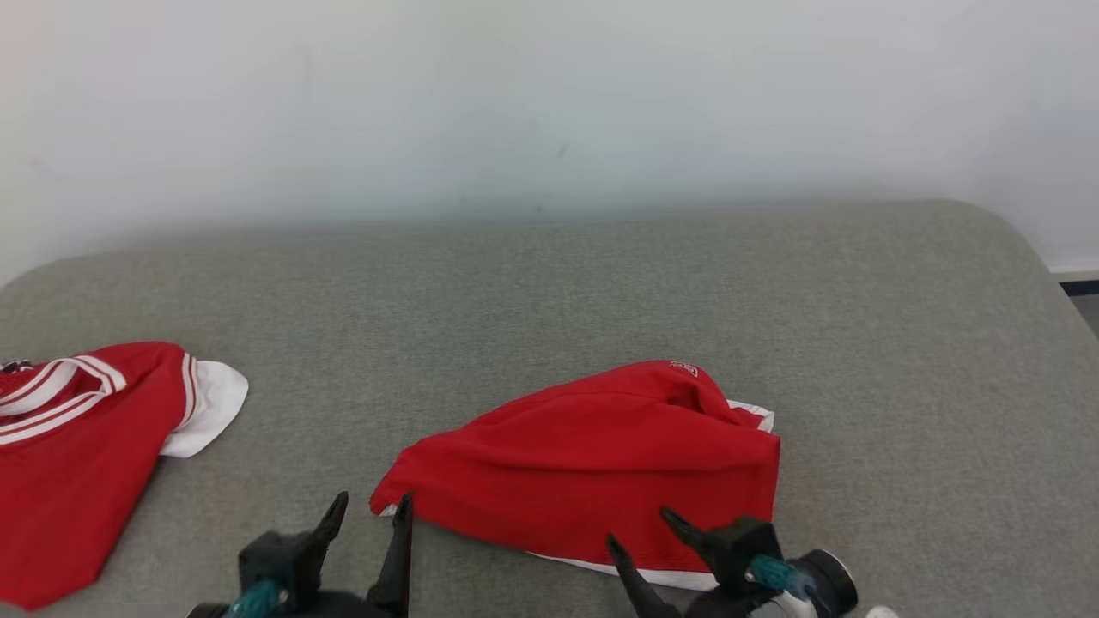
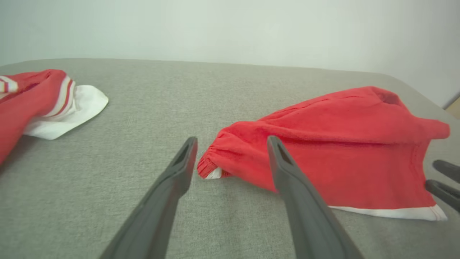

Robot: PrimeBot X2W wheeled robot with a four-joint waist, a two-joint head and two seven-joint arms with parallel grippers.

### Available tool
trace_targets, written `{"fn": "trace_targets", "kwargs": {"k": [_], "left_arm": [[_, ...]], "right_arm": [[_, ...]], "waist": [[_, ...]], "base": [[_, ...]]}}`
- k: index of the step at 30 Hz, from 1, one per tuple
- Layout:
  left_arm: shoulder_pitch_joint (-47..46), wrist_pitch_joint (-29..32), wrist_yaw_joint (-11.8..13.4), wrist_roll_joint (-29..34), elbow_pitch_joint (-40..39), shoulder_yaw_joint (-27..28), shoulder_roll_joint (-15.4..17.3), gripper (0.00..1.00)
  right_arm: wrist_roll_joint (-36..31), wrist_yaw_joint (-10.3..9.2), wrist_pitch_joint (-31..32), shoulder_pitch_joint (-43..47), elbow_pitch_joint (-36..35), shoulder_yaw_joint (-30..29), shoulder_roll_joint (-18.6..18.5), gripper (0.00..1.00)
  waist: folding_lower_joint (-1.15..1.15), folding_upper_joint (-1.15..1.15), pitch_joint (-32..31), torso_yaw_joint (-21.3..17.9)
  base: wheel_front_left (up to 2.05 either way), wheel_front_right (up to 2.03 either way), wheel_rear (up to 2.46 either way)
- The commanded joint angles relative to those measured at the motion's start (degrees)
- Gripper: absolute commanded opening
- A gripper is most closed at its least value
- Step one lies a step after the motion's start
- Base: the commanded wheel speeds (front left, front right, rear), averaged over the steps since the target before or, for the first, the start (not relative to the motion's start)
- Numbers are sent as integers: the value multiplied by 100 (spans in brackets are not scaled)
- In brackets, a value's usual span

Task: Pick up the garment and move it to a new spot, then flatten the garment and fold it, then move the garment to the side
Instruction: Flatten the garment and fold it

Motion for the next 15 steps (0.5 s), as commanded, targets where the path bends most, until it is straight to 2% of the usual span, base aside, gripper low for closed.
{"fn": "trace_targets", "kwargs": {"k": [1, 5, 15], "left_arm": [[224, -426, -120, -4, -72, 55, 11, 100], [489, -1092, -324, 24, -92, 108, 43, 100], [727, -1475, -349, 306, -86, 378, 21, 100]], "right_arm": [[71, -12, 127, -180, 116, 111, -19, 100], [98, -12, 327, -498, 374, 280, 2, 100], [227, -12, 578, -1126, 1025, 463, 26, 100]], "waist": [[0, 0, -16, 201], [0, 0, -52, 497], [0, 0, -30, 1206]], "base": [[0, 0, 0], [0, 0, 0], [0, 0, 0]]}}
